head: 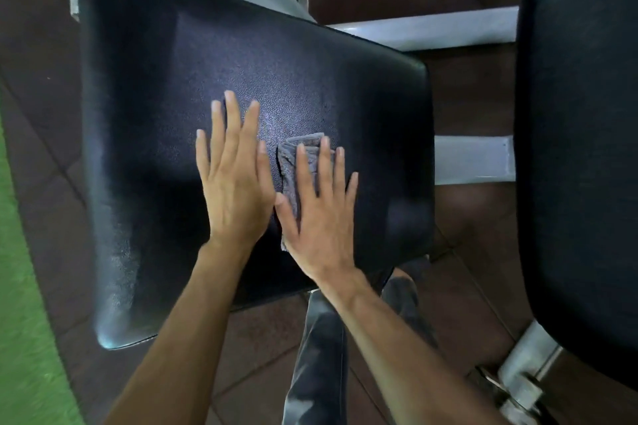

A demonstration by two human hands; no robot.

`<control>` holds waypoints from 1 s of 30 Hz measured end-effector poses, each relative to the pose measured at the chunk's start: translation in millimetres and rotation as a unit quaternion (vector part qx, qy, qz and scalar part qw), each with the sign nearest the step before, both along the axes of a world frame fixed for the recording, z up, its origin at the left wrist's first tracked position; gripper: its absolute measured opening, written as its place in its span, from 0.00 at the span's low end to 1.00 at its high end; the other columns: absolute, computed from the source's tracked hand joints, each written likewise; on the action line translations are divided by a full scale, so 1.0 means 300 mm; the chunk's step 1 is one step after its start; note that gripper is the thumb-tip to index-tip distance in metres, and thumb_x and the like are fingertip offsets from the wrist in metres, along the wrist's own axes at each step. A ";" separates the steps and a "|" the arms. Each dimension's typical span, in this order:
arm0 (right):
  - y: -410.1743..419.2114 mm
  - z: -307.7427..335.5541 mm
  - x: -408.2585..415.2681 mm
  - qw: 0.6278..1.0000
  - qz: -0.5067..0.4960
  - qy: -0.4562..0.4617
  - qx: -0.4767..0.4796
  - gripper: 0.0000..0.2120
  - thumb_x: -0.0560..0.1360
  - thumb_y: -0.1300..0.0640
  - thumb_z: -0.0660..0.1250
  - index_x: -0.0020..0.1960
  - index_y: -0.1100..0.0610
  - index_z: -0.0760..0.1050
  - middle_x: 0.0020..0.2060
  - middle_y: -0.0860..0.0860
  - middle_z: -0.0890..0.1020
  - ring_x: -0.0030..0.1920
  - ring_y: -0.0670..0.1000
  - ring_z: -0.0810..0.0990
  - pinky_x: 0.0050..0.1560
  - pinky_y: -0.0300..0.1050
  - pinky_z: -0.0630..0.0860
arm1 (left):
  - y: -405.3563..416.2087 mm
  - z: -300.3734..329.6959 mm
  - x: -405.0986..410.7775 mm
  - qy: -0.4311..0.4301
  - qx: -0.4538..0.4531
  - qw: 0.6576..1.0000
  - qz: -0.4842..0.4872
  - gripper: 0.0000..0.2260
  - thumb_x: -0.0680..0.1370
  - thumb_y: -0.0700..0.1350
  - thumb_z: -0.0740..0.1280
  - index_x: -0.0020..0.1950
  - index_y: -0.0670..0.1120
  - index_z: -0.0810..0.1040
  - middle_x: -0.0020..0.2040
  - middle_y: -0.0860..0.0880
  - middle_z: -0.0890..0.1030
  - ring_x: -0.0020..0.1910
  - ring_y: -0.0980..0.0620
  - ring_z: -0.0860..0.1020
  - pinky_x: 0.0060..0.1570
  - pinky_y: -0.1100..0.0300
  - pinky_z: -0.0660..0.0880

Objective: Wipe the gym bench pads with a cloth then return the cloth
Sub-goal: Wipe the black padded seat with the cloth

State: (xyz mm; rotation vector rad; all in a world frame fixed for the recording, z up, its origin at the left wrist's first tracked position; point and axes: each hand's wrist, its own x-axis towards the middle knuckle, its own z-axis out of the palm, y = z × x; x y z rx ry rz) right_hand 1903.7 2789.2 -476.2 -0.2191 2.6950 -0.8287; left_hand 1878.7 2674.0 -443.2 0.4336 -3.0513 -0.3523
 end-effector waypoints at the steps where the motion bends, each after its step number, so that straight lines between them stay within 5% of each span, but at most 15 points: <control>1: -0.001 -0.012 0.024 1.000 -0.003 0.004 0.014 0.30 0.82 0.41 0.46 0.80 0.51 0.47 0.80 0.55 0.46 0.80 0.56 0.42 0.77 0.63 0.49 | 0.000 -0.020 0.002 -0.024 -0.037 0.999 -0.015 0.22 0.86 0.46 0.52 0.81 0.47 0.59 0.82 0.45 0.55 0.81 0.47 0.50 0.79 0.44 0.48; 6: 0.179 -0.076 0.127 0.998 -0.013 0.001 0.065 0.29 0.82 0.43 0.45 0.79 0.50 0.44 0.80 0.53 0.49 0.80 0.55 0.47 0.75 0.65 0.55 | 0.003 -0.054 0.006 -0.055 -0.107 0.993 -0.001 0.24 0.86 0.52 0.49 0.82 0.47 0.55 0.82 0.46 0.51 0.82 0.46 0.48 0.79 0.44 0.46; 9: 0.287 -0.115 0.027 0.986 -0.135 -0.066 0.072 0.29 0.82 0.43 0.42 0.80 0.52 0.44 0.80 0.54 0.46 0.80 0.56 0.44 0.76 0.66 0.52 | 0.009 -0.062 0.001 -0.069 -0.136 0.988 -0.016 0.25 0.86 0.55 0.47 0.82 0.47 0.51 0.83 0.46 0.48 0.82 0.45 0.46 0.79 0.42 0.46; 13: 0.189 -0.131 -0.314 0.962 -0.267 -0.039 0.040 0.30 0.80 0.43 0.47 0.79 0.54 0.52 0.79 0.58 0.53 0.78 0.62 0.51 0.75 0.65 0.54 | 0.015 -0.063 0.000 -0.079 -0.152 0.985 -0.011 0.26 0.86 0.57 0.46 0.82 0.48 0.49 0.83 0.45 0.46 0.82 0.45 0.45 0.79 0.42 0.45; 16: 0.052 -0.093 -0.401 0.986 -0.157 0.021 0.042 0.29 0.81 0.44 0.49 0.79 0.53 0.54 0.79 0.58 0.54 0.78 0.61 0.52 0.76 0.63 0.52 | 0.016 -0.057 -0.006 -0.079 -0.145 0.986 -0.011 0.26 0.86 0.57 0.47 0.82 0.48 0.49 0.83 0.46 0.46 0.82 0.45 0.45 0.79 0.42 0.44; 21: 0.158 -0.052 -0.050 0.998 0.056 0.024 0.033 0.27 0.83 0.46 0.47 0.80 0.49 0.47 0.80 0.53 0.48 0.80 0.56 0.44 0.77 0.61 0.51 | 0.017 -0.046 -0.002 -0.085 -0.137 0.987 -0.008 0.27 0.86 0.56 0.47 0.82 0.48 0.48 0.83 0.46 0.46 0.82 0.45 0.45 0.79 0.42 0.45; 25: 0.353 -0.126 -0.011 0.982 -0.149 -0.080 0.088 0.27 0.83 0.46 0.42 0.80 0.52 0.45 0.80 0.54 0.49 0.79 0.57 0.47 0.76 0.64 0.52 | 0.023 -0.048 -0.003 -0.088 -0.145 0.985 -0.004 0.27 0.86 0.56 0.49 0.82 0.49 0.49 0.83 0.47 0.46 0.82 0.46 0.46 0.79 0.42 0.45; 28: 0.331 -0.155 -0.274 0.942 -0.318 -0.094 0.056 0.27 0.84 0.48 0.46 0.80 0.55 0.48 0.79 0.54 0.52 0.79 0.60 0.49 0.76 0.62 0.52 | 0.022 -0.051 -0.005 -0.093 -0.153 0.984 -0.004 0.27 0.85 0.57 0.48 0.82 0.49 0.48 0.83 0.47 0.45 0.82 0.45 0.45 0.79 0.42 0.45; 30: 0.255 -0.147 -0.454 0.944 -0.322 -0.065 0.038 0.26 0.84 0.49 0.47 0.80 0.56 0.51 0.79 0.54 0.54 0.79 0.59 0.50 0.77 0.60 0.52 | 0.021 -0.054 -0.003 -0.092 -0.154 0.984 -0.003 0.27 0.85 0.57 0.48 0.82 0.49 0.48 0.83 0.47 0.45 0.82 0.45 0.45 0.79 0.42 0.45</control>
